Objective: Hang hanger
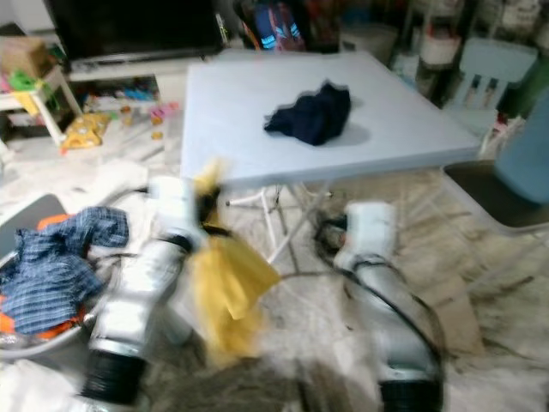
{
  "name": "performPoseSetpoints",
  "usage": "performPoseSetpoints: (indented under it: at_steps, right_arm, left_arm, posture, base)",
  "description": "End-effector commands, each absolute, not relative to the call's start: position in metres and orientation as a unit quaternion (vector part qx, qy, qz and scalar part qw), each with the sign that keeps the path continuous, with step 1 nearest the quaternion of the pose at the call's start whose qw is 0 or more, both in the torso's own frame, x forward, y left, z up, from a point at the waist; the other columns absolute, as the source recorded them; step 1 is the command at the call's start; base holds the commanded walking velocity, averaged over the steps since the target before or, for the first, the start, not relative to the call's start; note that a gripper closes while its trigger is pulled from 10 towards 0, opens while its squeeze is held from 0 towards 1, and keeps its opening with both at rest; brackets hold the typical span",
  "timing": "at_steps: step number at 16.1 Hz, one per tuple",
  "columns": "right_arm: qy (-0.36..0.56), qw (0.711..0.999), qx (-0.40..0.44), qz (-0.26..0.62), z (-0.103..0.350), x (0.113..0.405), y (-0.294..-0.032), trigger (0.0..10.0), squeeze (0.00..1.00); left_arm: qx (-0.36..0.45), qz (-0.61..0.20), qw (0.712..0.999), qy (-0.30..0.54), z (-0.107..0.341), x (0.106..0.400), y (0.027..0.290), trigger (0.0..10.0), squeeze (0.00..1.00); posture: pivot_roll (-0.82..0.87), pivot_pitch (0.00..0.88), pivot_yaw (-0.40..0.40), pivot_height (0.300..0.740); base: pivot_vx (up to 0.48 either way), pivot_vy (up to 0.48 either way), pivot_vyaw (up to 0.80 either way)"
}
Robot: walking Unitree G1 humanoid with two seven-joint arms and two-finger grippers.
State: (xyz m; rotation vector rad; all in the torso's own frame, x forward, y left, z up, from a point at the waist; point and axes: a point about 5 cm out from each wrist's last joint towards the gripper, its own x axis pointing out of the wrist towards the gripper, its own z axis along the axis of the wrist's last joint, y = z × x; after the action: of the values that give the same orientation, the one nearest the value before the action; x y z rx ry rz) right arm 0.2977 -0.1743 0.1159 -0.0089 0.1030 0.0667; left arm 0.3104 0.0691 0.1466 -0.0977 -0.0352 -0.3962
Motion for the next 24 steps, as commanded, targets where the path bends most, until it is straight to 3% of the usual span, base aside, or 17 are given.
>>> performPoseSetpoints:
  at_steps: [1,4,8,18,24]
  right_arm:
    - [0.04,0.998,0.002,0.043,0.122,0.3,-0.1654,10.0,0.0]
    - [0.038,0.998,0.002,0.042,0.1228,0.2999,-0.1655,10.0,0.0]
    - [0.044,0.998,-0.001,0.046,0.122,0.2996,-0.1648,10.0,0.0]
    - [0.042,0.998,-0.003,0.051,0.1225,0.3001,-0.1628,10.0,0.0]
    - [0.045,0.998,-0.001,0.05,0.1205,0.2988,-0.1625,10.0,0.0]
  left_arm:
    - [-0.046,-0.2,0.978,-0.046,0.1575,0.3118,0.0736,10.0,0.0]
    - [-0.047,-0.224,0.972,-0.055,0.1583,0.3076,0.0694,10.0,0.0]
    - [-0.053,-0.234,0.969,-0.055,0.1578,0.3062,0.0698,10.0,0.0]
    - [-0.052,-0.236,0.969,-0.052,0.1585,0.3105,0.0718,10.0,0.0]
    - [-0.051,-0.229,0.971,-0.035,0.1532,0.3113,0.0746,10.0,0.0]
  posture:
    - [-0.2,0.0,0.016,0.74]
    - [-0.2,0.0,0.015,0.74]
    - [-0.2,0.0,0.013,0.74]
    - [-0.2,0.0,0.019,0.74]
    - [-0.2,0.0,0.02,0.74]
  base:
    - [0.0,0.0,0.0]
    - [0.0,0.0,0.0]
    - [0.143,0.0,-0.78]
    - [0.32,0.339,-0.79]
    - [0.0,0.459,-0.78]
